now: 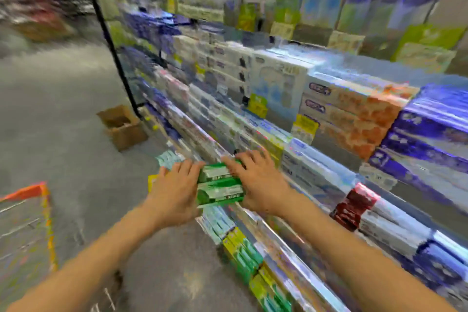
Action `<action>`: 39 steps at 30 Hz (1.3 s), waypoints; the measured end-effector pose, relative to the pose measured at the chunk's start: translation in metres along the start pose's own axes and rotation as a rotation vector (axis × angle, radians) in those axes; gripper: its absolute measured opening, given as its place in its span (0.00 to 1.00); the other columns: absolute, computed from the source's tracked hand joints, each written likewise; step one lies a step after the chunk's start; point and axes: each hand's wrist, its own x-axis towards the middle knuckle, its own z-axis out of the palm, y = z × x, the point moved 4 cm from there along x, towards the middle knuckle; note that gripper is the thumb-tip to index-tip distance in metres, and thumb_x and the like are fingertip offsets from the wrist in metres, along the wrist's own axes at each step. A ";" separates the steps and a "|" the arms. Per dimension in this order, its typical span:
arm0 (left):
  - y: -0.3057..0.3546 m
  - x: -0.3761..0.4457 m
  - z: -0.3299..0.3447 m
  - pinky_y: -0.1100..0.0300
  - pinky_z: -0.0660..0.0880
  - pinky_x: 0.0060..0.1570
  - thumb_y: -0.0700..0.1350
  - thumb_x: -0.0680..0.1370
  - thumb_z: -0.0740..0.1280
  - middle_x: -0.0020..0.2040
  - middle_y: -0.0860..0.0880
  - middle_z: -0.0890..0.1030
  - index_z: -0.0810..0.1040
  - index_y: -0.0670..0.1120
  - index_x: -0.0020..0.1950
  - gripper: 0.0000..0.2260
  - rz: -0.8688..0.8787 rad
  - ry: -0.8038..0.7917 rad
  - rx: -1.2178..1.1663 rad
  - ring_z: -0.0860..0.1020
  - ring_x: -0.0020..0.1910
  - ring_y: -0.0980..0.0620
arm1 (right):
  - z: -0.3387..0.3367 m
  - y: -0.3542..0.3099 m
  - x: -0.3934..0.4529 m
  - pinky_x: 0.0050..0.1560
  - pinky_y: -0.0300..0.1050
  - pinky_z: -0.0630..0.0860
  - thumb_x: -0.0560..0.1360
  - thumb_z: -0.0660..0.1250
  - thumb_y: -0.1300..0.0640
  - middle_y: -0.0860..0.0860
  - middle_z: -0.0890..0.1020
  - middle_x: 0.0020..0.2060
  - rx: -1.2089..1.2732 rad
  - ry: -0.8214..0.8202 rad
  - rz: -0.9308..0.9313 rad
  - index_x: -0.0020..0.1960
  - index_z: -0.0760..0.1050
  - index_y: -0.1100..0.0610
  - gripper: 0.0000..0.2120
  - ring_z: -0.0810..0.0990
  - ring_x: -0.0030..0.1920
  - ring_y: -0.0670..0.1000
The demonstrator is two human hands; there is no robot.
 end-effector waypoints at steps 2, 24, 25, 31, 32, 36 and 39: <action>-0.022 -0.023 -0.036 0.50 0.75 0.31 0.65 0.55 0.67 0.43 0.44 0.77 0.71 0.44 0.57 0.37 -0.113 0.057 0.040 0.79 0.38 0.42 | -0.029 -0.023 0.028 0.53 0.74 0.69 0.52 0.78 0.42 0.56 0.80 0.50 0.003 0.075 -0.046 0.65 0.64 0.51 0.46 0.80 0.51 0.62; -0.258 -0.442 -0.147 0.42 0.69 0.58 0.62 0.65 0.69 0.62 0.42 0.69 0.62 0.41 0.68 0.40 -1.084 0.218 -0.184 0.69 0.63 0.39 | -0.055 -0.525 0.130 0.40 0.46 0.72 0.71 0.73 0.51 0.53 0.80 0.47 1.750 -0.739 0.440 0.59 0.72 0.58 0.20 0.80 0.41 0.53; -0.261 -0.448 -0.143 0.42 0.69 0.59 0.61 0.65 0.69 0.61 0.42 0.69 0.62 0.40 0.68 0.40 -1.098 0.210 -0.207 0.69 0.62 0.39 | -0.054 -0.546 0.127 0.39 0.45 0.71 0.72 0.71 0.53 0.51 0.81 0.43 1.776 -0.769 0.416 0.59 0.73 0.58 0.18 0.79 0.38 0.52; -0.275 -0.470 -0.108 0.51 0.71 0.57 0.57 0.63 0.72 0.59 0.45 0.66 0.58 0.43 0.68 0.40 -1.211 0.143 -0.639 0.71 0.61 0.43 | -0.006 -0.604 0.143 0.55 0.53 0.78 0.60 0.79 0.56 0.54 0.81 0.53 1.776 -0.525 0.547 0.64 0.68 0.59 0.35 0.81 0.51 0.52; -0.279 -0.471 -0.104 0.51 0.71 0.59 0.58 0.62 0.74 0.61 0.46 0.66 0.57 0.44 0.69 0.44 -1.210 0.112 -0.737 0.71 0.62 0.45 | 0.001 -0.606 0.144 0.54 0.53 0.78 0.61 0.78 0.57 0.54 0.82 0.53 1.767 -0.560 0.544 0.64 0.68 0.58 0.34 0.81 0.51 0.53; -0.297 -0.478 -0.086 0.75 0.69 0.38 0.52 0.71 0.74 0.52 0.55 0.70 0.57 0.44 0.66 0.34 -1.232 0.034 -0.941 0.72 0.52 0.59 | 0.029 -0.603 0.151 0.36 0.41 0.78 0.68 0.74 0.61 0.54 0.83 0.50 1.753 -0.705 0.504 0.61 0.73 0.57 0.23 0.83 0.46 0.53; -0.317 -0.481 -0.069 0.71 0.65 0.32 0.52 0.74 0.69 0.47 0.55 0.68 0.59 0.47 0.63 0.25 -1.315 0.059 -1.026 0.67 0.39 0.65 | 0.040 -0.604 0.161 0.47 0.52 0.81 0.61 0.77 0.53 0.53 0.83 0.50 1.746 -0.782 0.474 0.61 0.73 0.55 0.30 0.83 0.48 0.54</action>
